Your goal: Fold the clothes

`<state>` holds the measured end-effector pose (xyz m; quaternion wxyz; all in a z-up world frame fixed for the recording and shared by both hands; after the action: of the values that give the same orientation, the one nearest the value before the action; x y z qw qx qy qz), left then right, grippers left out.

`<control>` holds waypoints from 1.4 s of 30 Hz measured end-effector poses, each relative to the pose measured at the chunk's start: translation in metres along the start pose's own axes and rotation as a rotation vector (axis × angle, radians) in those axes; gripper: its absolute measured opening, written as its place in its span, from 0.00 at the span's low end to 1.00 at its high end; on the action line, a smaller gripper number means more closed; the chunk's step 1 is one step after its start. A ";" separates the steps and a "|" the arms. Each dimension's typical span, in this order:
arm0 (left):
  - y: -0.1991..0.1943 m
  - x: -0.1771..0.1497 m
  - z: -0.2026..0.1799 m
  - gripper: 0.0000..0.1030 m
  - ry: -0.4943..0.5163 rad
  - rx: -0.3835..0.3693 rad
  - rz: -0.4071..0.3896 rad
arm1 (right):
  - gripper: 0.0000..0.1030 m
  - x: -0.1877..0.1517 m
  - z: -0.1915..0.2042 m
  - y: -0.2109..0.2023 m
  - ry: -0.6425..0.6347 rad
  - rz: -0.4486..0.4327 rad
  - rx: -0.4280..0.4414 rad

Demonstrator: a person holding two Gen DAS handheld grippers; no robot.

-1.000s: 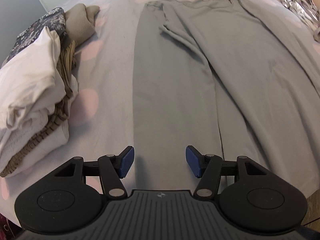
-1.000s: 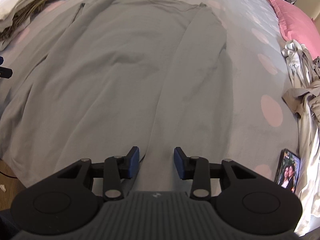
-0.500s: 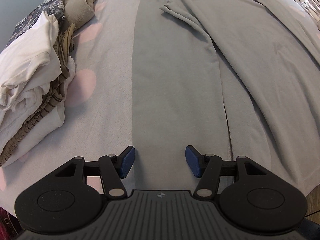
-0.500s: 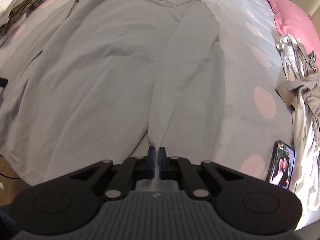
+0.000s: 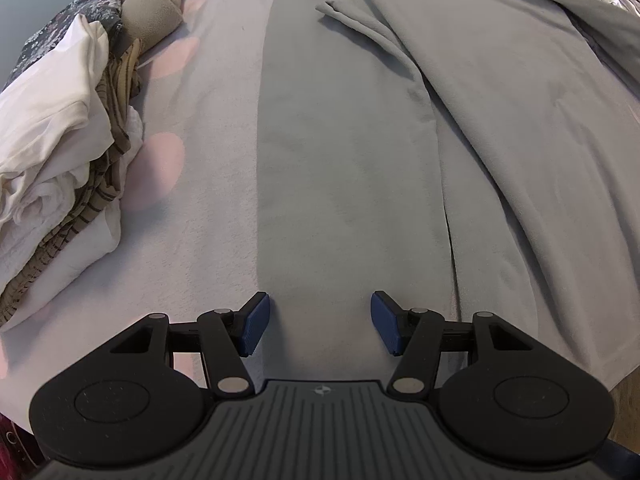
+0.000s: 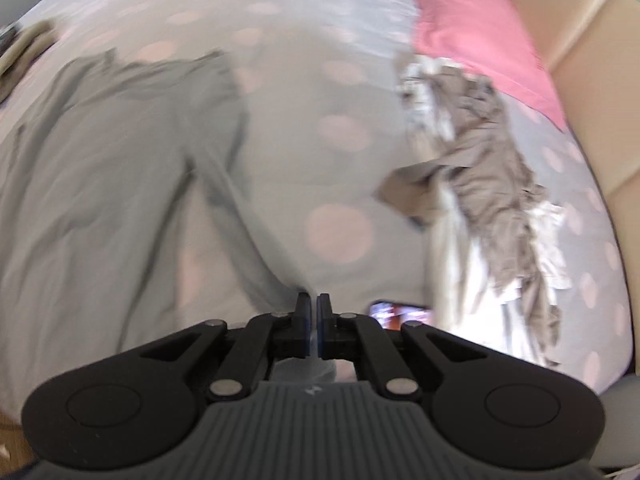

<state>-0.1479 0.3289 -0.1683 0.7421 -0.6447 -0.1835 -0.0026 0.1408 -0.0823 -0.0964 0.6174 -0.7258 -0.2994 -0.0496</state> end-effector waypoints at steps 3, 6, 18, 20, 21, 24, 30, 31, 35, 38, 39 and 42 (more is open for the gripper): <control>0.001 0.002 0.001 0.53 -0.015 -0.009 0.004 | 0.03 0.023 -0.036 0.019 0.106 -0.005 -0.049; 0.001 0.003 0.001 0.53 -0.024 -0.016 0.006 | 0.03 0.041 -0.066 0.039 0.179 -0.012 -0.111; 0.006 0.014 -0.001 0.55 -0.012 -0.028 -0.009 | 0.03 0.051 -0.143 0.111 0.308 0.081 -0.297; 0.006 0.014 -0.001 0.57 -0.012 -0.027 -0.010 | 0.03 0.049 -0.149 0.120 0.315 0.098 -0.313; 0.006 0.014 -0.001 0.58 -0.013 -0.028 -0.011 | 0.03 0.048 -0.150 0.124 0.311 0.104 -0.313; 0.005 0.014 0.002 0.61 -0.030 -0.031 -0.011 | 0.05 0.047 -0.144 0.124 0.272 0.098 -0.331; 0.001 0.007 0.015 0.62 -0.104 -0.043 -0.027 | 0.28 0.050 -0.116 0.102 0.123 0.016 -0.389; 0.001 0.005 0.017 0.62 -0.116 -0.051 -0.027 | 0.28 0.051 -0.110 0.097 0.098 -0.003 -0.383; 0.005 0.003 0.024 0.62 -0.155 -0.080 -0.027 | 0.28 0.058 -0.082 0.078 0.039 -0.060 -0.337; 0.004 0.004 0.024 0.48 -0.156 -0.093 -0.032 | 0.30 0.064 -0.062 0.063 0.007 -0.107 -0.307; 0.003 0.004 0.024 0.40 -0.153 -0.100 -0.037 | 0.32 0.066 -0.056 0.058 -0.007 -0.122 -0.300; -0.003 0.007 0.031 0.13 -0.193 -0.118 -0.063 | 0.34 0.069 -0.037 0.045 -0.056 -0.166 -0.290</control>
<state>-0.1505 0.3597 -0.1605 0.6814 -0.6784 -0.2736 0.0255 0.2303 -0.0935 -0.0960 0.4914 -0.7811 -0.3650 -0.1231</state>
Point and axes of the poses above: each gripper's, at about its wrist camera, not at the fingertips, and y roughly the way its jaws point, z to its left, x to its top, the point moved 5 cm from there along y, roughly the way its jaws point, and after that the axes turned 3 degrees about -x, right-handed, at the moved point
